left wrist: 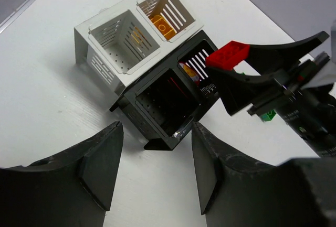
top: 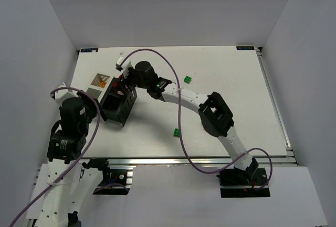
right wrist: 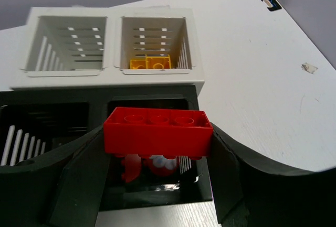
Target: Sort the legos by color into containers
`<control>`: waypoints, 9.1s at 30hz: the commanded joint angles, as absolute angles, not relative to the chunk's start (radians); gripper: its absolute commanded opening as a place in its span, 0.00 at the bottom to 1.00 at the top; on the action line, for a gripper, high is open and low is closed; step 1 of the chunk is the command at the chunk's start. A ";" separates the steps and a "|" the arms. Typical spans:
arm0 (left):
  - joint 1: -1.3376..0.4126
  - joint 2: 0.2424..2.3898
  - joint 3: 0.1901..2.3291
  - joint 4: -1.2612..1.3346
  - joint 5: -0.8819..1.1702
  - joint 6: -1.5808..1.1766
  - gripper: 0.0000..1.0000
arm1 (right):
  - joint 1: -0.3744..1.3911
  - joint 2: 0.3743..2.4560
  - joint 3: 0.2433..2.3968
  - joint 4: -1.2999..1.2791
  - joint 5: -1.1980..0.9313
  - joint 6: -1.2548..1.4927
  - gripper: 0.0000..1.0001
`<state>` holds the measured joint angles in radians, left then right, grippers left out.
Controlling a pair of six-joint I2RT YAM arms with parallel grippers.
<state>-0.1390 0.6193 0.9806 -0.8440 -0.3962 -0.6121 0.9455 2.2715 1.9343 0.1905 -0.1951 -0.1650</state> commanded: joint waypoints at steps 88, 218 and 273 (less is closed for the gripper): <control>-0.133 0.512 0.732 -0.621 0.339 -0.778 0.52 | 0.503 1.214 1.161 -0.260 -0.586 -0.341 0.66; -1.005 2.330 1.670 0.273 0.502 0.281 0.98 | -0.365 1.141 1.152 -0.649 -1.074 -0.486 0.80; -0.902 1.772 1.212 0.257 0.055 -0.053 0.00 | -0.402 1.109 1.123 -0.620 -1.091 -0.500 0.75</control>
